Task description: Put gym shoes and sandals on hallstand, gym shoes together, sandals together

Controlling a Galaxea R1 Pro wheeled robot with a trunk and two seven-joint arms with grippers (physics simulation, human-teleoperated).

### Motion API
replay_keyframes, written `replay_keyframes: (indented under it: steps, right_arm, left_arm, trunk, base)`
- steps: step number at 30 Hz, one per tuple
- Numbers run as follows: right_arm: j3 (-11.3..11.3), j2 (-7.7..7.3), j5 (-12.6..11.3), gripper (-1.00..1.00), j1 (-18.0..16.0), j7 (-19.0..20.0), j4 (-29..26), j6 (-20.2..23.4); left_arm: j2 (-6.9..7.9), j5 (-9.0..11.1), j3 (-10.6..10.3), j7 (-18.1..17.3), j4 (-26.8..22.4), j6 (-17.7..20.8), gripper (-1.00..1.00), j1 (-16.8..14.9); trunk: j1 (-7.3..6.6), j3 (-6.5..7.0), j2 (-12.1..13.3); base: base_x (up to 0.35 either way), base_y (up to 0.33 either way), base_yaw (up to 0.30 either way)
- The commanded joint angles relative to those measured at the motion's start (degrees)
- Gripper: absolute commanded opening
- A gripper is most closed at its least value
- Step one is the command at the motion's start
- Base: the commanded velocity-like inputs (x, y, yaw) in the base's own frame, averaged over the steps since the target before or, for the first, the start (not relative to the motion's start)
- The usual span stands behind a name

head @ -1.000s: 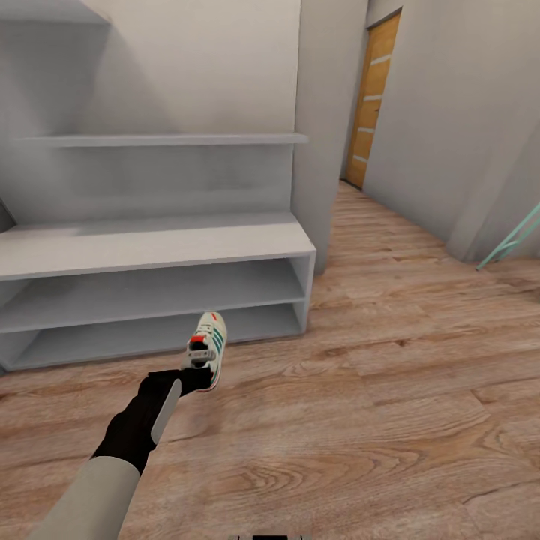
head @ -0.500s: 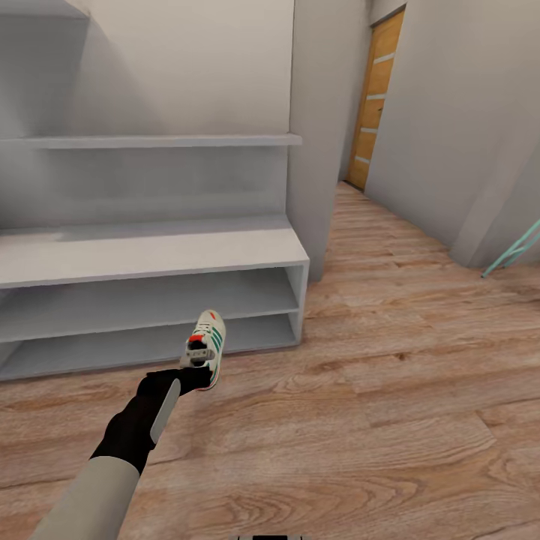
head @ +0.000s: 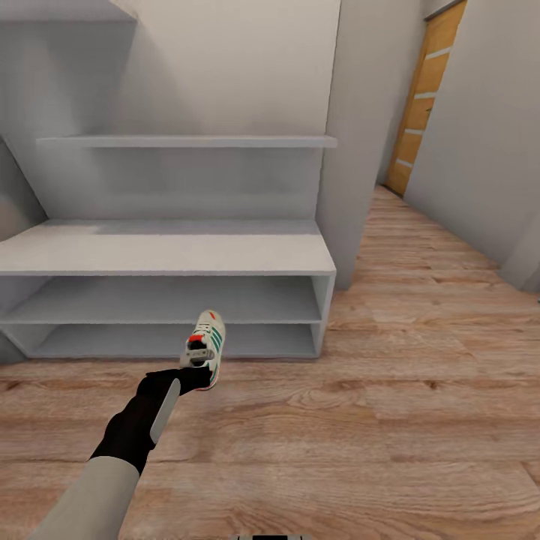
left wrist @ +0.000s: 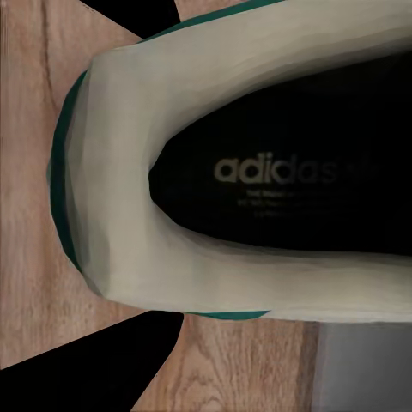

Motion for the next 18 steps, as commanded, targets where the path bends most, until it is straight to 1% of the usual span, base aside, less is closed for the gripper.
replay_keyframes:
  steps: [1,6,8,12,18]
  right_arm:
    - [-0.08,-0.02,-0.52,-1.00,-0.02,-0.23,-0.06,0.29]
    - [-0.10,-0.02,-0.52,-1.00,-0.02,-0.23,-0.06,0.29]
    - [-0.10,-0.02,-0.52,-1.00,-0.02,-0.23,-0.06,0.30]
    - [-0.10,-0.02,-0.52,-1.00,-0.02,-0.23,-0.06,0.28]
    - [-0.08,-0.02,-0.52,-1.00,-0.02,-0.23,-0.06,0.28]
  left_arm:
    - [0.01,0.29,0.01,0.04,-0.03,0.26,-1.00,-0.04]
    - [-0.01,0.29,0.01,0.04,-0.03,0.26,-1.00,-0.04]
    - [-0.02,0.29,0.01,0.04,-0.03,0.26,-1.00,-0.04]
    - [-0.02,0.29,0.01,0.04,-0.03,0.26,-1.00,-0.04]
    - [-0.03,0.29,-0.06,0.04,-0.03,0.26,-1.00,-0.04]
  trunk:
    - [-0.01,-0.05,-0.02]
    - [-0.01,-0.05,-0.02]
    - [-0.01,-0.05,-0.02]
    - [-0.01,-0.05,-0.02]
    - [-0.01,-0.05,-0.02]
  base:
    - [0.009,-0.007,0.296]
    - [0.006,-0.002,0.296]
    - [0.088,-0.026,0.197]
    - [0.193,-0.156,0.045]
    - [0.152,-0.262,0.004]
